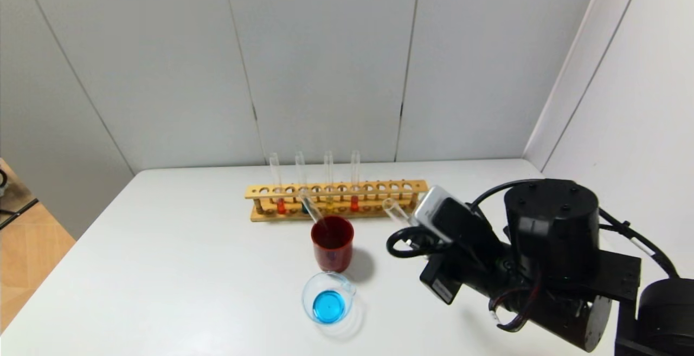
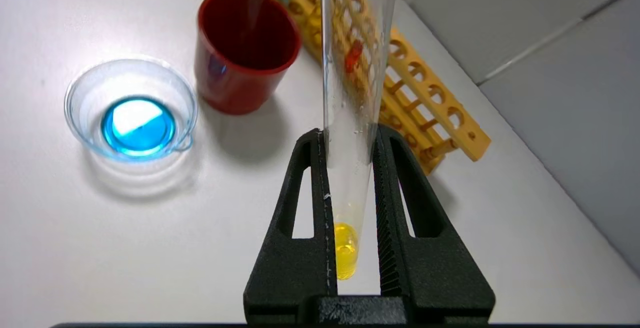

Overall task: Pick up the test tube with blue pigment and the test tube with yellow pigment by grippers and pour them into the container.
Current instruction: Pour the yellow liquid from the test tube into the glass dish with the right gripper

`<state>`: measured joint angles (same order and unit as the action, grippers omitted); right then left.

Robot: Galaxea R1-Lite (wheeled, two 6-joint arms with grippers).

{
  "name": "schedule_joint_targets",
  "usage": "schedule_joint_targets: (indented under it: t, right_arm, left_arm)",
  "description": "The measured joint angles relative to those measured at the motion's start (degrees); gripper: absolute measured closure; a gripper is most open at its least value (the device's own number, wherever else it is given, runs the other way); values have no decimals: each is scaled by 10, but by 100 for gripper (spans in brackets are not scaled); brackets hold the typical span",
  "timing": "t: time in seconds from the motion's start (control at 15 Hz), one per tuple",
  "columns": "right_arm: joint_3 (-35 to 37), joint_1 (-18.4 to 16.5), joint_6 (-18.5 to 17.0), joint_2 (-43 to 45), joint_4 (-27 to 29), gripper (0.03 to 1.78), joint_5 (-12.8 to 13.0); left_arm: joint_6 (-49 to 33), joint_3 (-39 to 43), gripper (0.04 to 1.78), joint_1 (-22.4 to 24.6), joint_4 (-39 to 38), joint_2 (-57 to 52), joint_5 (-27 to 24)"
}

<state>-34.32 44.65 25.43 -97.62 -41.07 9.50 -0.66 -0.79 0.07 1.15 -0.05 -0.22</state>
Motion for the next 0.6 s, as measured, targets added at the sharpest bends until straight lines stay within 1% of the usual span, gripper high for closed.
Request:
schedule_joint_targets:
  t: [0.2,0.33,0.47,0.6]
  right_arm:
    - [-5,11,62,-34,1,149,-2]
    - [-13,16,88,-49,5,149,-3]
    - [-30,23,105,-64,6,149,-2]
    - [-47,28,132,-77,7,149,-2]
  left_arm:
    - [0,0,7,0,0,0,0]
    - [0,0,7,0,0,0,0]
    - [0,0,7,0,0,0,0]
    - [0,0,7,0,0,0,0]
